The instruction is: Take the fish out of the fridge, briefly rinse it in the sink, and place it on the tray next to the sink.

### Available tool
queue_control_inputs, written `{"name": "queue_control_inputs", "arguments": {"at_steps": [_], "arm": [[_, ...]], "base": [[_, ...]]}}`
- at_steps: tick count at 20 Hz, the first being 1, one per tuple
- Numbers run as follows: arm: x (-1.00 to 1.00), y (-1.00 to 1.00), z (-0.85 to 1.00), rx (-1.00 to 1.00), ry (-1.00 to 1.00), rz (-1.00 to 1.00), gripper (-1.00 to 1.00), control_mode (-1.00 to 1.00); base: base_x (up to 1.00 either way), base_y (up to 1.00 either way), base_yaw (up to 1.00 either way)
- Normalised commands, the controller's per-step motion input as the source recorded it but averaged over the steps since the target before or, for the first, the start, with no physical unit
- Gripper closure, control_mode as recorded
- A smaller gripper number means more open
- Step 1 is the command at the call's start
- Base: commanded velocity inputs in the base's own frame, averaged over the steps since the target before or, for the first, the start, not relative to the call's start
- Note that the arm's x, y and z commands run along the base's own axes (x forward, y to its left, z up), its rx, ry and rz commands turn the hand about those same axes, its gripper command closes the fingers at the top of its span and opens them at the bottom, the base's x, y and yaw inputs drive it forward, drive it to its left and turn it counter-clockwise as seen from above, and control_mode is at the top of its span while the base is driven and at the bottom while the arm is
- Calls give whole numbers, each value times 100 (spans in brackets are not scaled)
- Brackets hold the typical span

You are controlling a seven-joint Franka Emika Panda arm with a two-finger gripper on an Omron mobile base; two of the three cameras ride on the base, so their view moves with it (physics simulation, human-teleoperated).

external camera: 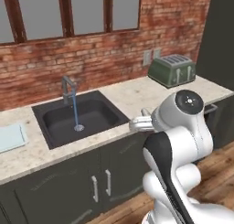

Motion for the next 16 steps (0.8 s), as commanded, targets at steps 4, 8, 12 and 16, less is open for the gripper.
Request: {"name": "queue_control_inputs", "arguments": {"at_steps": [4, 8, 12, 16], "arm": [[0, 0, 0, 0, 0, 0, 100, 100], [0, 0, 0, 0, 0, 0, 100, 100], [0, 0, 0, 0, 0, 0, 100, 100], [0, 0, 0, 0, 0, 0, 100, 100]], "base": [[85, -65, 38], [39, -53, 21], [34, -20, 19], [23, 0, 30]]}}
